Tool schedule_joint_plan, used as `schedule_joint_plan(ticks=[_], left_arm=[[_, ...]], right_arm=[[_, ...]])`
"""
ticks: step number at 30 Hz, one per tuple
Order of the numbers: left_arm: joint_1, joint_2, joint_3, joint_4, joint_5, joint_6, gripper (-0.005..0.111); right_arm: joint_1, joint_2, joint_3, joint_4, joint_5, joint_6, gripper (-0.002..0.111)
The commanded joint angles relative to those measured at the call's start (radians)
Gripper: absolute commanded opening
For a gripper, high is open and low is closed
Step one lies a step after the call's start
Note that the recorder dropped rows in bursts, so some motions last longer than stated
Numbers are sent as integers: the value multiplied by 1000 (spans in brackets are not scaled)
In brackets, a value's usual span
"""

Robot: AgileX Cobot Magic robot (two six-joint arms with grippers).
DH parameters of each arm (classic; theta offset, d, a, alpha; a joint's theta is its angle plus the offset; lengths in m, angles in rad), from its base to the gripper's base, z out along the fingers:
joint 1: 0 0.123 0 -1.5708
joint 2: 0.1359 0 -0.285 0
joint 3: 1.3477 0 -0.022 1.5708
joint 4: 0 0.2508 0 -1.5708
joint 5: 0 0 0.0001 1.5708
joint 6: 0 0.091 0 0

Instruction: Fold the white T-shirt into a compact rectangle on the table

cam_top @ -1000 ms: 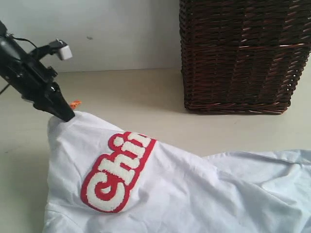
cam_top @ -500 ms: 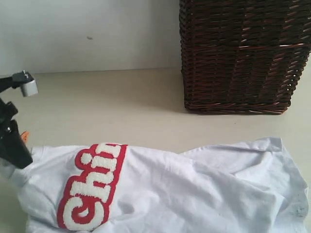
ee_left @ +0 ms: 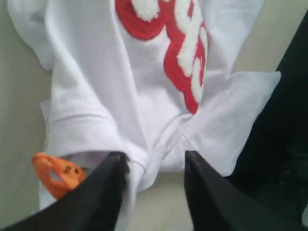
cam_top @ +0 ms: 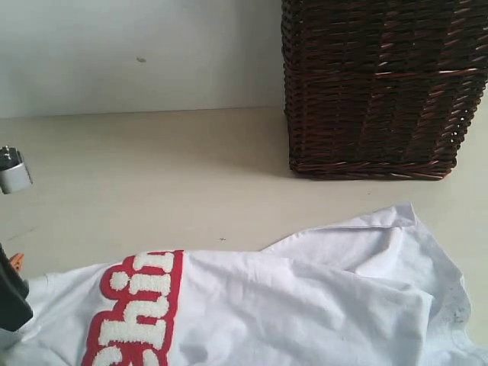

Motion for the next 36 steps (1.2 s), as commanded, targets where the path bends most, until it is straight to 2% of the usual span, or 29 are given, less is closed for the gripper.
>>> schedule_joint_plan(ticks=[1, 4, 6, 7, 11, 14, 19, 23, 26, 28, 31, 32, 33, 36], left_arm=[[2, -36, 3, -130, 3, -13, 56], [2, -43, 3, -217, 3, 5, 55], [2, -43, 1, -211, 3, 7, 55], [2, -43, -6, -182, -32, 11, 55], [2, -19, -11, 48, -360, 10, 55], [17, 71, -11, 186, -452, -23, 55], [73, 242, -11, 144, -432, -18, 55], [97, 290, -11, 101, -348, -8, 55], [99, 315, -11, 48, -308, 59, 54], [99, 329, -11, -38, -282, 119, 47], [99, 333, -11, -210, -266, 211, 19], [99, 333, -20, -261, -269, 225, 7], [99, 333, -32, -300, -275, 245, 1], [99, 333, -97, -386, -352, 291, 0]], right_arm=[[1, 2, 5, 1, -1, -1, 23], [1, 2, 5, 1, -1, -1, 23], [1, 2, 5, 1, -1, -1, 23], [1, 2, 5, 1, -1, -1, 23], [1, 2, 5, 1, -1, -1, 23], [1, 2, 5, 1, -1, -1, 23], [1, 2, 5, 1, -1, -1, 23], [1, 2, 5, 1, -1, -1, 23], [1, 2, 5, 1, -1, -1, 23], [1, 2, 5, 1, -1, -1, 23], [1, 2, 5, 1, -1, -1, 23], [1, 2, 5, 1, -1, -1, 23], [1, 2, 5, 1, -1, -1, 23], [1, 2, 5, 1, -1, -1, 23]])
